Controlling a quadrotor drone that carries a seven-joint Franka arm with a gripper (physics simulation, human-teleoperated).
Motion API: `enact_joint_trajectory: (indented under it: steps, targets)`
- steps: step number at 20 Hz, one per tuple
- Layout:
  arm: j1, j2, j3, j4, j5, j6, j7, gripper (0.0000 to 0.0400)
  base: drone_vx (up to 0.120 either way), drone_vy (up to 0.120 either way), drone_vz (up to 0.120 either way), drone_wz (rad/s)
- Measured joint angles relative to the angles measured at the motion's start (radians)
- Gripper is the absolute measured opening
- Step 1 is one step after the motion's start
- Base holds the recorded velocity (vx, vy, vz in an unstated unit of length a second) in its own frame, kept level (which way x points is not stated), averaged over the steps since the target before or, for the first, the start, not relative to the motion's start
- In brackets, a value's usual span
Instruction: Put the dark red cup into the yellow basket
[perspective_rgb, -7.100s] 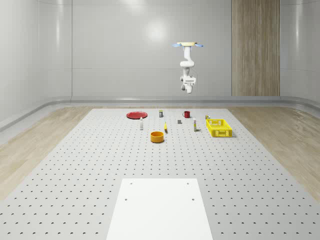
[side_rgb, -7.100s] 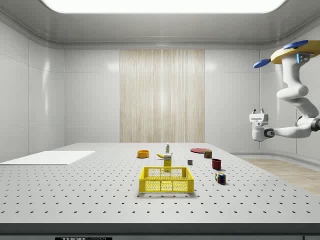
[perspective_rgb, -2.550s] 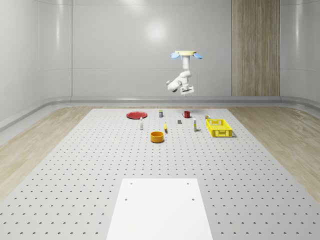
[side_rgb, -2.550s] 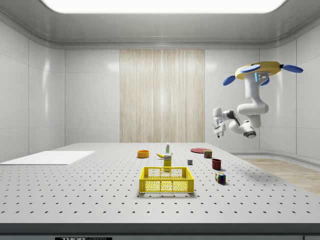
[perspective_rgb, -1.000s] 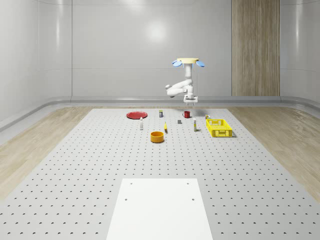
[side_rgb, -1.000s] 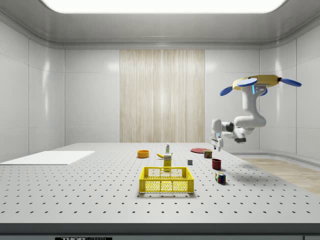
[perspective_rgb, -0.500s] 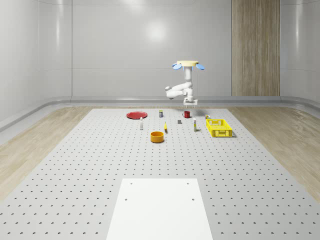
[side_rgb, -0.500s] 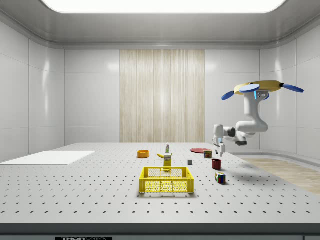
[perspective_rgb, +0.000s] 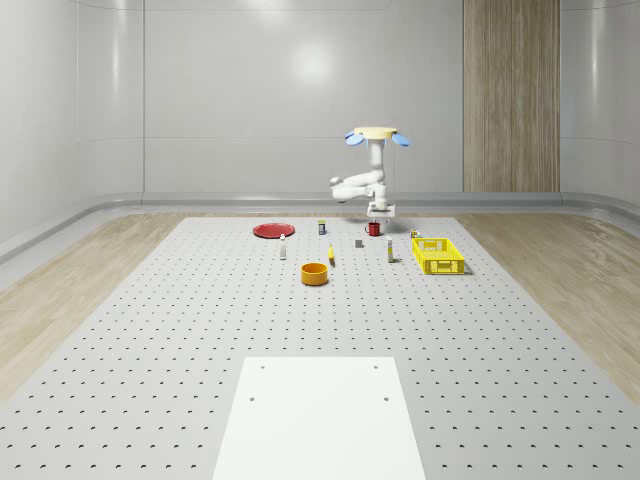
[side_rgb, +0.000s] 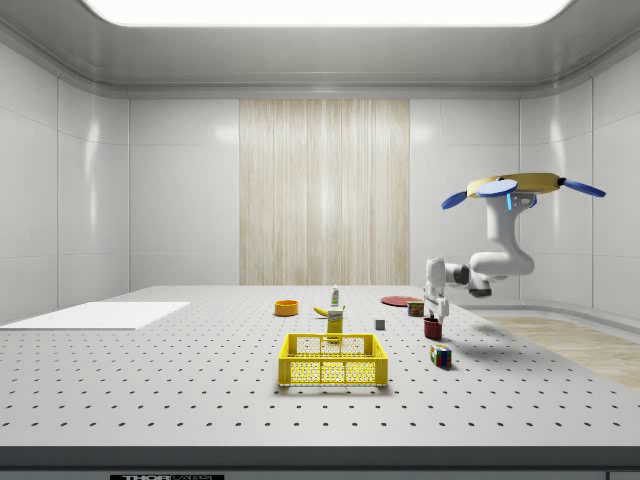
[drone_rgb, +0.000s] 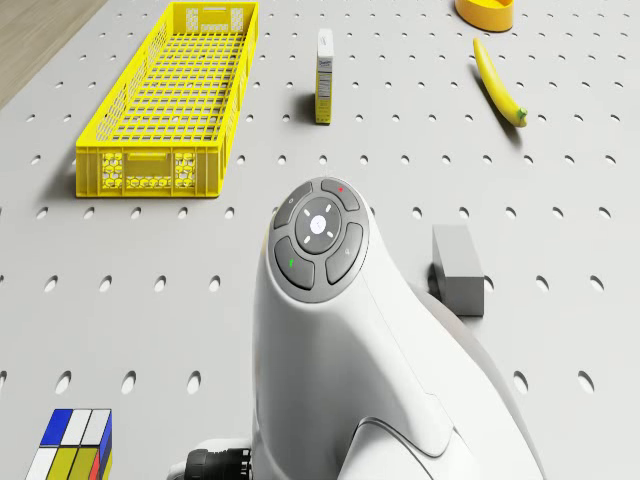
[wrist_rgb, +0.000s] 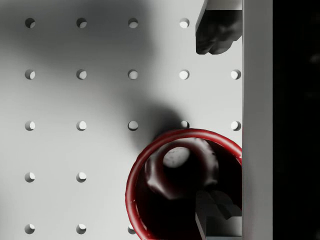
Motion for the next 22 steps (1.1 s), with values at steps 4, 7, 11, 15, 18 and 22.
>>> enact_joint_trajectory:
  steps: [4, 7, 11, 15, 18, 22]
  targets:
    - [-0.005, -0.016, 0.004, 0.001, 0.008, 0.015, 0.004, 0.0400, 0.000, -0.010, -0.020, 0.000]
    - [-0.006, -0.031, -0.005, 0.003, 0.003, 0.032, 0.005, 0.0400, 0.000, 0.000, 0.000, 0.000]
    - [-0.006, -0.053, -0.043, 0.010, -0.029, 0.065, 0.002, 0.0400, 0.000, 0.000, 0.000, 0.000]
    - [-0.008, -0.069, -0.064, 0.016, -0.045, 0.087, 0.002, 0.0400, 0.000, 0.000, 0.000, 0.000]
    - [-0.010, -0.079, -0.076, 0.019, -0.055, 0.102, 0.003, 0.0400, 0.000, 0.000, 0.000, 0.000]
    - [-0.014, -0.091, -0.087, 0.023, -0.063, 0.117, 0.004, 0.0376, 0.000, 0.000, 0.000, 0.000]
